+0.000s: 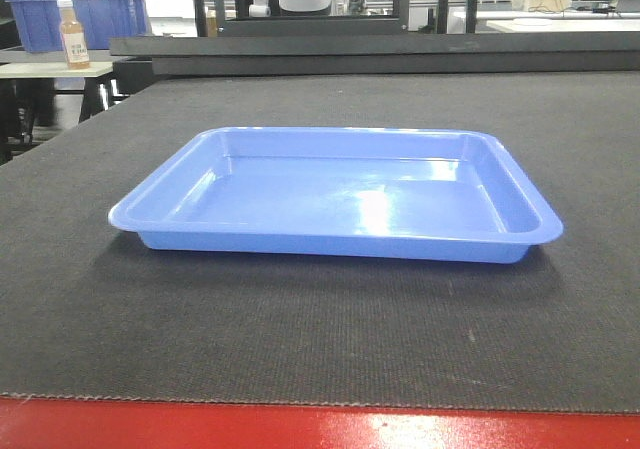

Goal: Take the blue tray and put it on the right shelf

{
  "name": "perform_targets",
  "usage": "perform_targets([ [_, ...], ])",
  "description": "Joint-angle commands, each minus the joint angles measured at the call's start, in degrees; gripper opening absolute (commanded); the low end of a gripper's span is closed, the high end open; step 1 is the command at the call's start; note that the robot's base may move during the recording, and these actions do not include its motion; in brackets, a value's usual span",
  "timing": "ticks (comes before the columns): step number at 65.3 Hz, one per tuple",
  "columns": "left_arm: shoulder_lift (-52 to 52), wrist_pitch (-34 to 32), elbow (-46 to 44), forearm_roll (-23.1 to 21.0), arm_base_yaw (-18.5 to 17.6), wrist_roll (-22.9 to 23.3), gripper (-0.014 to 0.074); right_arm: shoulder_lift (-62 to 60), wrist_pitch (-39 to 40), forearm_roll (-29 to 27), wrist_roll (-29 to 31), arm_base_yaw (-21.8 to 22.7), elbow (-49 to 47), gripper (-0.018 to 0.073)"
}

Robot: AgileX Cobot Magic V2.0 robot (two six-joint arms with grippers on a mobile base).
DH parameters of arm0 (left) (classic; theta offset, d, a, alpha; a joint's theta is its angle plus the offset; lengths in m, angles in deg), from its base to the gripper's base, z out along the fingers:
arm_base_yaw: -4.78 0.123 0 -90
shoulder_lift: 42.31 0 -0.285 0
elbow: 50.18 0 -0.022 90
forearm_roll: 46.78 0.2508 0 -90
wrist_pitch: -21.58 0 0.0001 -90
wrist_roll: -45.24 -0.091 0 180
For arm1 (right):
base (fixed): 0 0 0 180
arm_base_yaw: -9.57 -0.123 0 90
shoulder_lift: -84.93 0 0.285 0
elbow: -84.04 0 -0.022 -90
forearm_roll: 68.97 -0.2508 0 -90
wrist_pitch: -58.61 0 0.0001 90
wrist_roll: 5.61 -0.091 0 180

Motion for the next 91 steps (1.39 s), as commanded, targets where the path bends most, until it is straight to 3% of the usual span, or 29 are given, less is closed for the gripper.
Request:
perform_targets([
  [1,-0.8,-5.0,1.8,-0.5,0.0,0.0,-0.0048,-1.1,5.0,0.1,0.5,0.0,-1.3,0.0055],
  [38,-0.8,-5.2,1.8,-0.5,0.0,0.0,-0.0048,-1.1,6.0,0.1,0.5,0.0,-1.3,0.0055],
  [55,-0.3,-12.8,-0.6,-0.5,0.0,0.0,-0.0048,-1.1,11.7,-1.3,-0.7,0.0,-3.4,0.0055],
  [58,0.4,-10.0,-4.3,0.2,0.0,0.0,-0.0048,-1.1,10.7,-1.3,-0.6,0.0,-6.7,0.0055],
  [64,3.9,2.0,-14.9,2.1,0.0,0.0,-0.0035,-0.3,3.6,-1.3,-0.6,0.0,-15.5,0.0058],
  [69,8.1,10.1,-23.1,2.2,0.0,-0.3,0.0038,2.2,-3.8,-1.3,-0.6,0.0,-22.7,0.0062],
  [75,13.9,15.4,-30.5,2.2,-0.1,-0.3,0.0197,6.7,-9.7,-1.3,-0.6,0.0,-28.8,0.0150],
  [80,19.1,17.4,-34.3,2.2,-0.1,-0.3,0.0332,11.3,-11.1,-1.3,-0.6,0.0,-31.0,0.0316],
  [87,26.2,17.3,-36.6,1.8,-0.1,-0.3,0.0383,17.0,-9.3,-1.3,-0.6,0.0,-31.2,0.0547],
  [91,29.7,18.0,-38.8,1.8,-1.0,-0.7,0.0383,20.2,-8.9,-1.3,-0.6,-0.1,-31.9,0.0627],
])
